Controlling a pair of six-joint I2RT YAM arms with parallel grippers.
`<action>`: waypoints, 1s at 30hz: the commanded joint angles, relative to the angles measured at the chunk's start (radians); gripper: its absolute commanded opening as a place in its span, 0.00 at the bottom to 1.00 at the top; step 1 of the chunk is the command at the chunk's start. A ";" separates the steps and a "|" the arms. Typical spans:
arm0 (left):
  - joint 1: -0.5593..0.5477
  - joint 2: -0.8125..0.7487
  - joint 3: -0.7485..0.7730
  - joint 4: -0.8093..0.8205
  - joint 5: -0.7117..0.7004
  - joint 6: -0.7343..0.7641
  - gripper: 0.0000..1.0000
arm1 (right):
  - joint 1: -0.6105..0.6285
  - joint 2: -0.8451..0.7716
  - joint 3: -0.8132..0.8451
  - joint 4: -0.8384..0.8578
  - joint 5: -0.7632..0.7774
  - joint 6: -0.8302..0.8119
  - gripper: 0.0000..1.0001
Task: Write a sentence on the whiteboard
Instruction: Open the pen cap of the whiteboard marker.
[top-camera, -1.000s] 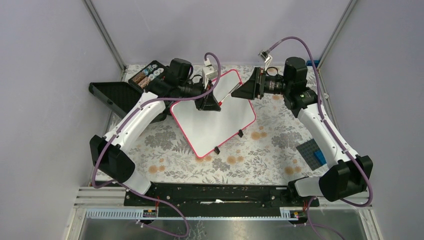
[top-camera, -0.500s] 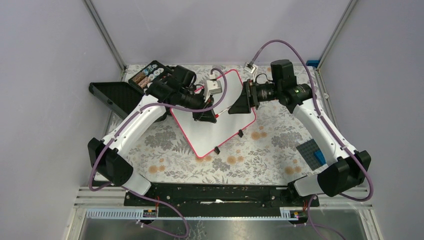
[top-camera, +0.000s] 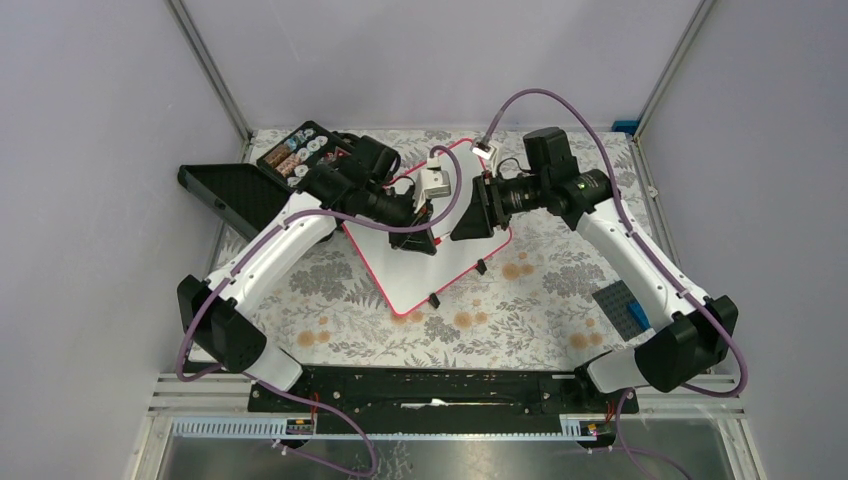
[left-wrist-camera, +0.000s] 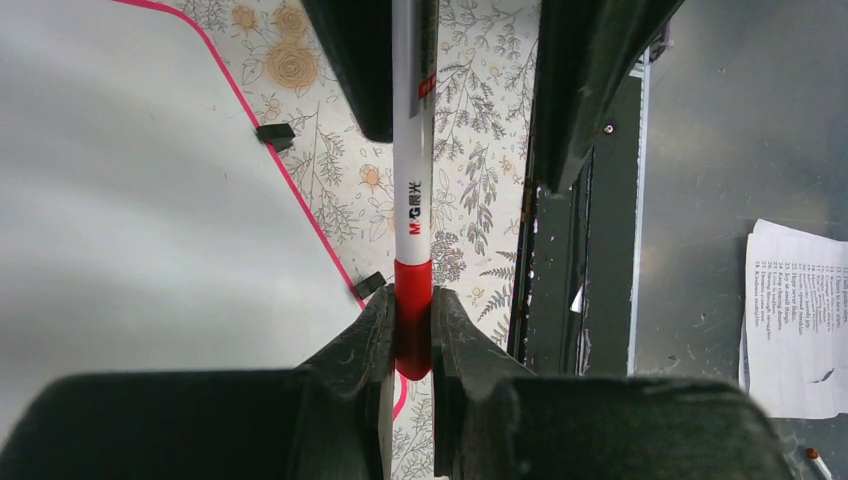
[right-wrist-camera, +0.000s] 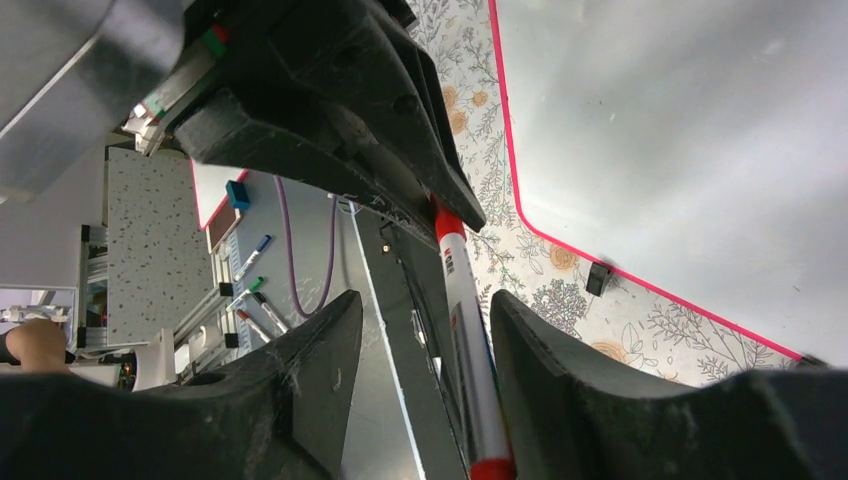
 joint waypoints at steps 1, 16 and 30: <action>-0.020 -0.005 0.038 -0.012 0.000 0.054 0.00 | 0.021 0.006 0.016 -0.005 0.012 -0.016 0.56; -0.032 -0.001 0.050 -0.021 -0.026 0.063 0.00 | 0.061 0.014 0.011 -0.045 0.021 -0.050 0.32; -0.049 0.016 0.103 -0.103 -0.085 0.143 0.00 | 0.077 0.027 0.024 -0.071 0.023 -0.069 0.16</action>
